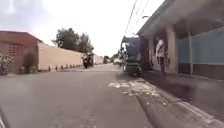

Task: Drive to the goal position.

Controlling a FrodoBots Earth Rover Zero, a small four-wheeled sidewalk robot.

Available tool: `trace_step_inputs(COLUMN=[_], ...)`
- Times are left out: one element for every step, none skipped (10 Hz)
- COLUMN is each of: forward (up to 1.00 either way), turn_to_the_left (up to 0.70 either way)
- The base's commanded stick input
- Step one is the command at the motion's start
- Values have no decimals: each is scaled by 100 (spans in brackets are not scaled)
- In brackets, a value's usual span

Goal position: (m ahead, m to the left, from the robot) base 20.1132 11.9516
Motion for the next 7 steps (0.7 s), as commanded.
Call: trace_step_inputs(forward=[70,70,70,70,70,70,70], turn_to_the_left=[1,1,1,1,1,1,1])
